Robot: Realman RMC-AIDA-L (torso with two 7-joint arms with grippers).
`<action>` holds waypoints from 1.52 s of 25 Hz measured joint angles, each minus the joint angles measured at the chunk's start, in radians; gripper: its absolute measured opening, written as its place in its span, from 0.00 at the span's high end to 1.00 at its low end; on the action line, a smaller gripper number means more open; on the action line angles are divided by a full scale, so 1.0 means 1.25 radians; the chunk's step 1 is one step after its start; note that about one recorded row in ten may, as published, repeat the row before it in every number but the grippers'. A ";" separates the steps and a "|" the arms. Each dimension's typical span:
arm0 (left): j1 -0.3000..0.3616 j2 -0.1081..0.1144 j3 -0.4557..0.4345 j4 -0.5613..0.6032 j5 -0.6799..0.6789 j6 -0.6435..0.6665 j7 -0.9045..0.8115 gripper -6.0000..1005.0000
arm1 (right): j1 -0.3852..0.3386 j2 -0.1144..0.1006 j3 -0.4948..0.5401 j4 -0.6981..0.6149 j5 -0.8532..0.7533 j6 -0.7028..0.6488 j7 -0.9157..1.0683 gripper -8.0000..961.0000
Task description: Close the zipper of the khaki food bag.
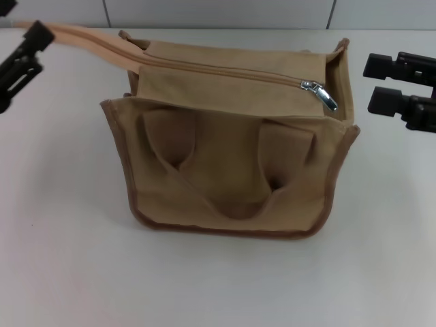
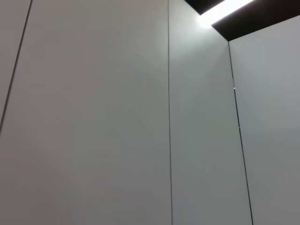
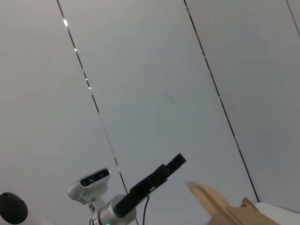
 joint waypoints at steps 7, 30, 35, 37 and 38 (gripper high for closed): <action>0.057 0.016 0.150 0.071 -0.013 0.033 -0.020 0.24 | -0.016 0.005 -0.004 0.003 -0.001 -0.036 -0.105 0.26; 0.099 -0.003 0.489 0.046 0.104 -0.096 0.041 0.23 | -0.039 0.009 -0.067 0.303 -0.225 0.030 -0.617 0.26; 0.097 -0.005 0.492 0.021 0.107 -0.120 0.067 0.23 | -0.042 0.010 -0.068 0.350 -0.237 0.089 -0.669 0.26; 0.098 -0.005 0.492 0.012 0.108 -0.117 0.091 0.23 | -0.042 0.010 -0.068 0.358 -0.237 0.096 -0.683 0.26; 0.098 -0.005 0.492 0.011 0.108 -0.116 0.098 0.23 | -0.042 0.010 -0.068 0.360 -0.238 0.098 -0.686 0.26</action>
